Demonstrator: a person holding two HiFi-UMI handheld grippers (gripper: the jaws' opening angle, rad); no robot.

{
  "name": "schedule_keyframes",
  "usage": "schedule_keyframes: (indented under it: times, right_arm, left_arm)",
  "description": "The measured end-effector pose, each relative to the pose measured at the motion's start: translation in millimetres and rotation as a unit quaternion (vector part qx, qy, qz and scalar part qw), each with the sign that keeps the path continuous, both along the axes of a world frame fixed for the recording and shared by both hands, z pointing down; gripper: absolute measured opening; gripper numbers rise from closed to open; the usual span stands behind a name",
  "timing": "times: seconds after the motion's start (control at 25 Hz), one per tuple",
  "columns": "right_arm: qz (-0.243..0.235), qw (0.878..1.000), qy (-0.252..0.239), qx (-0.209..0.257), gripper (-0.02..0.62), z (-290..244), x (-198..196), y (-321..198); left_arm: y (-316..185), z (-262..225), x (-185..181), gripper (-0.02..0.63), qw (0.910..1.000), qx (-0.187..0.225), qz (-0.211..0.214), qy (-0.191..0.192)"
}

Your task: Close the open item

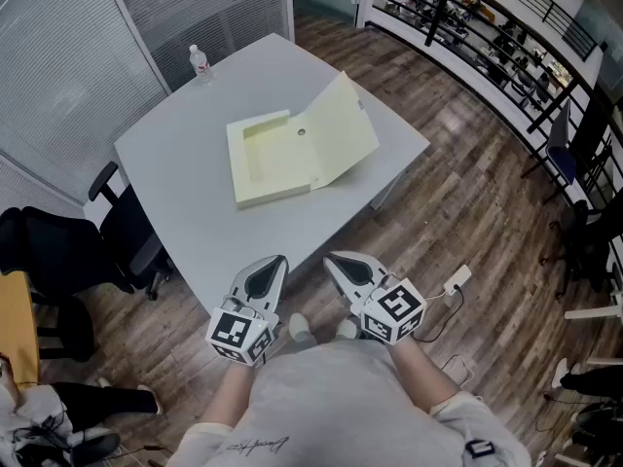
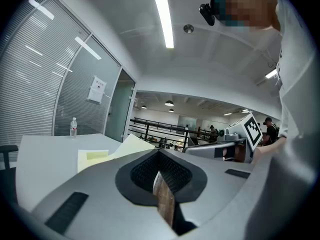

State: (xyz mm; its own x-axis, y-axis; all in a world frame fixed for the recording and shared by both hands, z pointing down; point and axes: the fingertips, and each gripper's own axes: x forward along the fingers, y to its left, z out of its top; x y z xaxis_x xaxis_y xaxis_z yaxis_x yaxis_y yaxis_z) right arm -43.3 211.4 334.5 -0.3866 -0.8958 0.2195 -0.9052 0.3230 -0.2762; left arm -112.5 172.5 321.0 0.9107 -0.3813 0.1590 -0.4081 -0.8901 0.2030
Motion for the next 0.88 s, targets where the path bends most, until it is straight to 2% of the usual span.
schedule_keyframes:
  times: [0.44,0.88]
  right_arm:
    - [0.001,1.0,-0.001,0.001,0.021,2.1,-3.9,-13.3]
    - [0.033,0.999,-0.018,0.005,0.021,-1.7,-8.7,-32.0]
  left_arm:
    - [-14.4,1.8,-1.6,0.009,1.0,-0.001,0.001,0.002]
    - [-34.8,3.0,-8.6,0.009,0.9997,-0.001,0.021,0.008]
